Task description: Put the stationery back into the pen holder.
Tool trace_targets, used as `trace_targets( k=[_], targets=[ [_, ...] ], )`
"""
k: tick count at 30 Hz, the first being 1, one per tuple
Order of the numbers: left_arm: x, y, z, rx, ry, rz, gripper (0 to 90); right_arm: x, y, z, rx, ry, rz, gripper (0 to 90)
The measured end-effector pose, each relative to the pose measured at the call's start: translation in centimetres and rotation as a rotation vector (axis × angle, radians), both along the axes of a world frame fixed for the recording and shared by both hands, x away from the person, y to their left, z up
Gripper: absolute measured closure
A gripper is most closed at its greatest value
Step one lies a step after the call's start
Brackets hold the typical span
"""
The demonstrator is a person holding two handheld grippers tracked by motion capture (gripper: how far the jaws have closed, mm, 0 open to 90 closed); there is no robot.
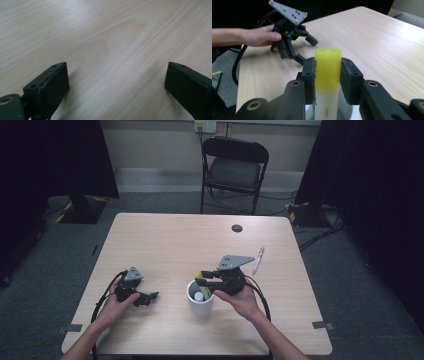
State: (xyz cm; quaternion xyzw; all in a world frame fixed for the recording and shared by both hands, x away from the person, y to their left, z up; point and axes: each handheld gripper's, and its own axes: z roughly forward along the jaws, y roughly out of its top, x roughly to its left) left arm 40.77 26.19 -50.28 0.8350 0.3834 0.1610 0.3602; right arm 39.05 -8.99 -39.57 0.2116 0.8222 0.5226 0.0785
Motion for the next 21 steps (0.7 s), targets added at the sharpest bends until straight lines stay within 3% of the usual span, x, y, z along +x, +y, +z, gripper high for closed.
trace_targets(
  k=[9, 21],
  targets=[
    [0.0, 0.0, 0.0, 0.0, 0.0, 0.0, 5.0, -1.0, -1.3, 0.2, -0.01, -0.004, -0.019, 66.9],
    [0.0, 0.0, 0.0, 0.0, 0.0, 0.0, 5.0, -1.7, -2.4, -0.9, -0.018, 0.008, -0.036, 66.8]
  ],
)
